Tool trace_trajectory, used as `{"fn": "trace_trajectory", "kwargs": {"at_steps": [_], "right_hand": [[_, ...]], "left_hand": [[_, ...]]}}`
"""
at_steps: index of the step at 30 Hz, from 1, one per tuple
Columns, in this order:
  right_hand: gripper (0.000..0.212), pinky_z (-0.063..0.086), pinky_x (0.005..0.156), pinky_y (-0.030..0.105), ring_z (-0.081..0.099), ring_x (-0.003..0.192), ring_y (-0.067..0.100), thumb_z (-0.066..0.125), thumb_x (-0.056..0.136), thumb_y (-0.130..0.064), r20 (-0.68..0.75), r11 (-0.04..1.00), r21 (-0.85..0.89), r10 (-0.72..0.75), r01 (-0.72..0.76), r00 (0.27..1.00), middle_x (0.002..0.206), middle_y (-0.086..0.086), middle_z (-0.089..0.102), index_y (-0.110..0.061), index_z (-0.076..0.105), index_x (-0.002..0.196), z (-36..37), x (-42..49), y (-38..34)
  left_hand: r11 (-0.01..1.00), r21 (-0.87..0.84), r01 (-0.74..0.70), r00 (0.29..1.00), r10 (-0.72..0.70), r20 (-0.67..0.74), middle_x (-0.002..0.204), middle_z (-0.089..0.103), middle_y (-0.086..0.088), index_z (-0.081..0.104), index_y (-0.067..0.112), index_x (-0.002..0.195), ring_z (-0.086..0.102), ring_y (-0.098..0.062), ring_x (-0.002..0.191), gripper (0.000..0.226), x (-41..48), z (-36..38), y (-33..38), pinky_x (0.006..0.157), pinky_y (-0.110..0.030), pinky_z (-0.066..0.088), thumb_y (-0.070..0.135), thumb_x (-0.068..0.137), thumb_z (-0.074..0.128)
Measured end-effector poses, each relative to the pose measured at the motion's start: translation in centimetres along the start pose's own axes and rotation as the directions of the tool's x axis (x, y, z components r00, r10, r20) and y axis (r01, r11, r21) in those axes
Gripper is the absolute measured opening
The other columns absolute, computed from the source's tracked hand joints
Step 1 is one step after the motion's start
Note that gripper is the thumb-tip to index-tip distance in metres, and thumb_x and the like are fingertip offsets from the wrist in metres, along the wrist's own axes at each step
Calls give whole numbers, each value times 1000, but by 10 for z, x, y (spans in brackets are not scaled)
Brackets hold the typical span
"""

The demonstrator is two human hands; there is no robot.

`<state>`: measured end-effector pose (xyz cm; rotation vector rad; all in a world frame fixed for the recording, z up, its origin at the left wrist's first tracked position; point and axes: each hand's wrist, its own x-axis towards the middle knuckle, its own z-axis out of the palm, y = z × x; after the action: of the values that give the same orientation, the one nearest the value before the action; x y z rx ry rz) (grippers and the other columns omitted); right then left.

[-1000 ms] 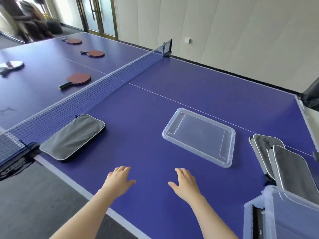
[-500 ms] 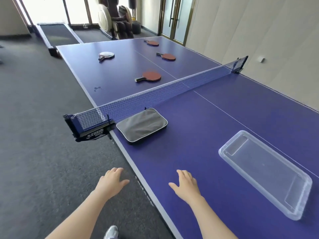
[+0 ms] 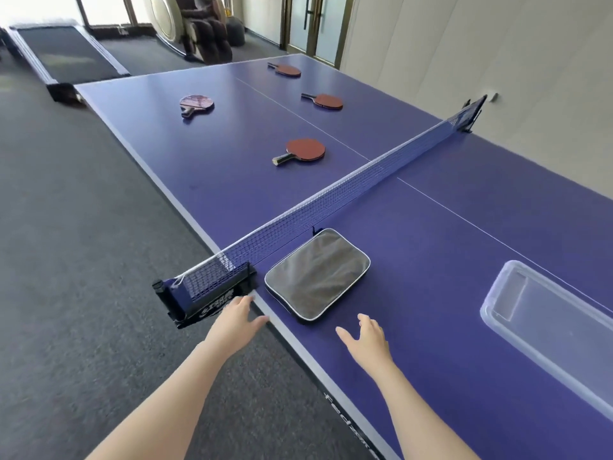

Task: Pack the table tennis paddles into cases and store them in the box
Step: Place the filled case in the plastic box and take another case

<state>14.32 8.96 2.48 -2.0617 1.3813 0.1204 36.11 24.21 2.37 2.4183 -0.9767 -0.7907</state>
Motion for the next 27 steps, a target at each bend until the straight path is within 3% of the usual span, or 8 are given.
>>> {"fn": "trace_trajectory", "kwargs": {"at_steps": [5,9,15,17,19,22,27], "right_hand": [[70,35,107,43,34,134,22,54,91,-48,-19,977,178,121,-115,993,146,5,36,-10,28,145,-1,28,-10],[70,38,100,33,39,129,20,58,90,-46,-9,918,348,208,-192,978,142,5,40,-11,30,144,-1,61,-12],[75,35,91,27,43,117,16,64,85,-46,49,699,649,358,-302,933,137,3,45,-16,30,145,5,109,-21],[77,35,91,27,41,109,12,67,84,-44,68,616,719,397,-321,915,135,2,46,-16,30,146,10,119,-24],[80,42,99,34,44,113,14,71,82,-40,85,548,765,433,-337,897,136,2,46,-16,29,146,15,127,-26],[78,46,101,46,51,118,22,76,79,-31,111,449,824,470,-346,875,133,4,48,-17,33,143,21,136,-31],[76,46,100,43,55,114,25,79,76,-20,148,357,858,518,-370,843,129,7,51,-16,35,138,25,145,-43]], "left_hand": [[995,-58,-80,994,83,64,147,40,-8,32,12,147,41,-22,132,68,58,-7,31,106,-31,33,42,92,58],[997,-29,-70,991,73,109,150,33,-9,27,14,150,38,-26,135,73,108,-12,55,109,-38,34,46,91,58],[998,-38,41,979,-32,203,153,27,-7,22,16,151,32,-26,139,81,177,-4,76,105,-39,36,49,88,61],[996,-54,75,967,-59,249,151,31,-6,23,17,150,39,-25,133,83,194,3,80,98,-35,40,49,86,65],[991,-70,110,956,-86,282,149,34,-6,24,18,150,47,-24,126,86,207,8,85,93,-33,43,48,83,69],[989,-25,148,930,-130,344,148,36,-8,28,17,148,43,-27,131,89,227,12,89,104,-39,39,46,78,75],[965,-95,243,889,-183,421,143,43,-9,39,16,143,47,-29,128,86,247,15,85,107,-42,40,36,72,83]]}}
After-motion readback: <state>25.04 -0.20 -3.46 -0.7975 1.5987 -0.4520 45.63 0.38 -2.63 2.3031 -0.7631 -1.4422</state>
